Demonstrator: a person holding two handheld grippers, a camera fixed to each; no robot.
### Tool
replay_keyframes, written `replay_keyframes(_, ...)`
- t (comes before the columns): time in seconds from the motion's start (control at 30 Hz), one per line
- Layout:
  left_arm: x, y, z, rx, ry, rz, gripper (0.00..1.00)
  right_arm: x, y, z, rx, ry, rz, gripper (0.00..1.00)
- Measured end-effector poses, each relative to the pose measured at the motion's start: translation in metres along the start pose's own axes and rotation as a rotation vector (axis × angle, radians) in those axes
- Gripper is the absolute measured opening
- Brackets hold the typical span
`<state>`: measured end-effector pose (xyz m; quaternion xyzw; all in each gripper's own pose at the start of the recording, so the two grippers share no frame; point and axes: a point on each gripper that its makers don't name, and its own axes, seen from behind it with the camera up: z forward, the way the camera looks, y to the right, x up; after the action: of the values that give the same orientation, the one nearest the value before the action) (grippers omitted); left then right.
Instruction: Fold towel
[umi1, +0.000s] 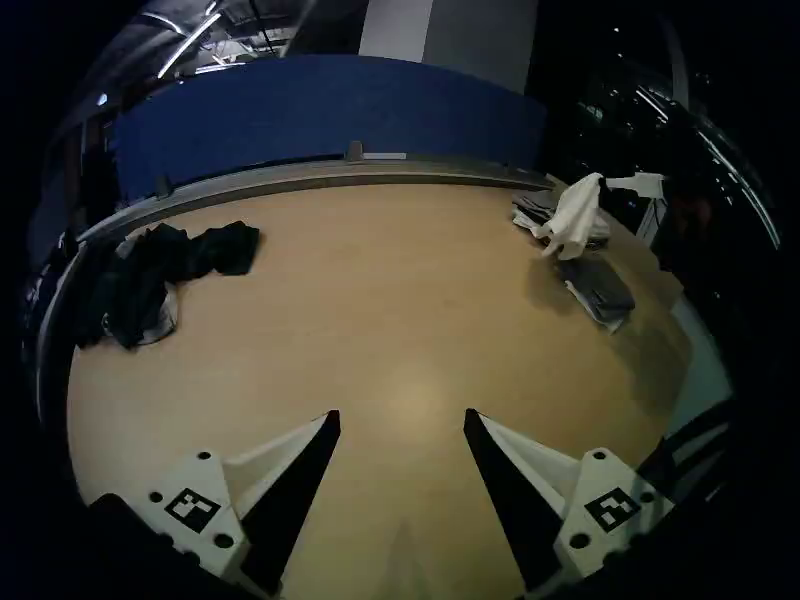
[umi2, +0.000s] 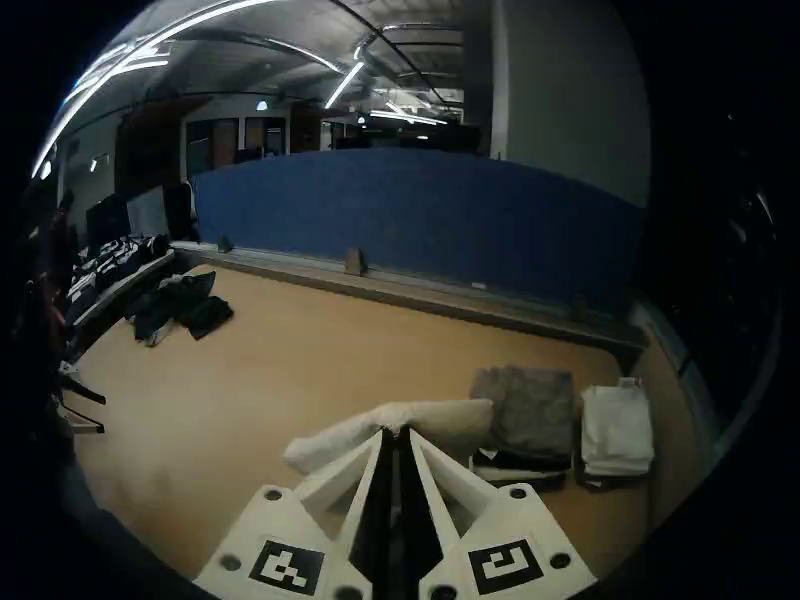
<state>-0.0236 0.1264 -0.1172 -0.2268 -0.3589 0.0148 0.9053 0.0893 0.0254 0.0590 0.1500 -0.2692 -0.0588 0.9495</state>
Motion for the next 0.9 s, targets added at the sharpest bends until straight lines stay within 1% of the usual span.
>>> replay_keyframes(0.1,0.000,0.002,-0.001,0.000,-0.001,0.003,0.92,-0.012,0.007,-0.003,-0.009,-0.018,0.010,0.03)
replay_keyframes(0.2,-0.001,0.003,0.000,-0.001,-0.004,0.005,0.92,-0.023,0.016,-0.010,-0.024,-0.028,0.020,0.03)
replay_keyframes(0.5,0.000,0.009,0.002,-0.005,-0.006,0.010,0.92,-0.059,0.038,-0.034,-0.062,-0.063,0.076,0.03)
replay_keyframes(0.7,0.000,0.014,0.003,-0.008,-0.009,0.016,0.92,-0.092,0.051,-0.046,-0.091,-0.106,0.104,0.04)
replay_keyframes(0.9,-0.001,0.018,0.003,-0.010,-0.012,0.022,0.92,-0.126,0.064,-0.060,-0.122,-0.146,0.152,0.04)
